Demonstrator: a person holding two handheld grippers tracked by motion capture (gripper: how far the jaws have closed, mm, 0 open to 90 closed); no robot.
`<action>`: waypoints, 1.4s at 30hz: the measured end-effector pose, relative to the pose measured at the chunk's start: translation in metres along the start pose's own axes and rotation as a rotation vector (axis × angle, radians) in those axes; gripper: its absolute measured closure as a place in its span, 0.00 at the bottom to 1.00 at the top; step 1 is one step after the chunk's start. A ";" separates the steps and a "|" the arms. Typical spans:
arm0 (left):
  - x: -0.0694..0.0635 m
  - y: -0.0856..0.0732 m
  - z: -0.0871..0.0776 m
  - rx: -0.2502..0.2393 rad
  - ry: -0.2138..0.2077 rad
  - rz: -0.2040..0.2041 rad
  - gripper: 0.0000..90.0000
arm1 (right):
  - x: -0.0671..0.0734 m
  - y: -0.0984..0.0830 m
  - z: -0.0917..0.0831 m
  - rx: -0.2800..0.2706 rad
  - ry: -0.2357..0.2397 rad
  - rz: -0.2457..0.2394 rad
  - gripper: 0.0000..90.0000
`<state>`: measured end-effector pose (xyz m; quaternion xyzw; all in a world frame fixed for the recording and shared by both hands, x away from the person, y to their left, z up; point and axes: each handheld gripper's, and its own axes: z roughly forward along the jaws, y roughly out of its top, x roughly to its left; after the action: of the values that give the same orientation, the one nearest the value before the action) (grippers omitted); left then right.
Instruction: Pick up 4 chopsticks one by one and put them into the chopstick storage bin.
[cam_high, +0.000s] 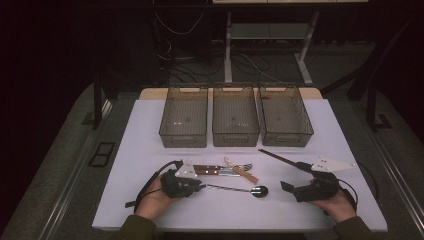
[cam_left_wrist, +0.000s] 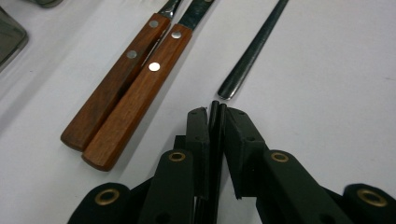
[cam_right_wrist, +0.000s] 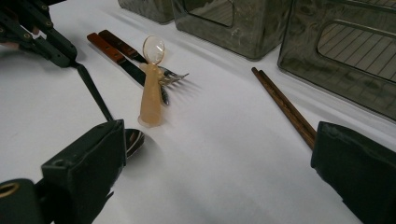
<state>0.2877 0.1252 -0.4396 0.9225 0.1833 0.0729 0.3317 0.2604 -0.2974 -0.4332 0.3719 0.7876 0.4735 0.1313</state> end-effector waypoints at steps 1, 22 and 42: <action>0.001 0.000 0.000 -0.001 0.003 -0.006 0.88 | 0.000 0.000 0.000 0.000 0.000 -0.001 0.04; 0.008 -0.001 -0.008 -0.062 0.035 -0.053 0.78 | 0.001 0.000 0.001 0.001 0.004 -0.004 0.04; 0.010 -0.038 -0.055 -0.178 0.068 -0.160 0.52 | 0.006 -0.006 0.008 0.028 0.029 0.005 0.04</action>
<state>0.2715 0.1882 -0.4211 0.8690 0.2602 0.0934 0.4105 0.2581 -0.2892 -0.4414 0.3687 0.7949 0.4683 0.1136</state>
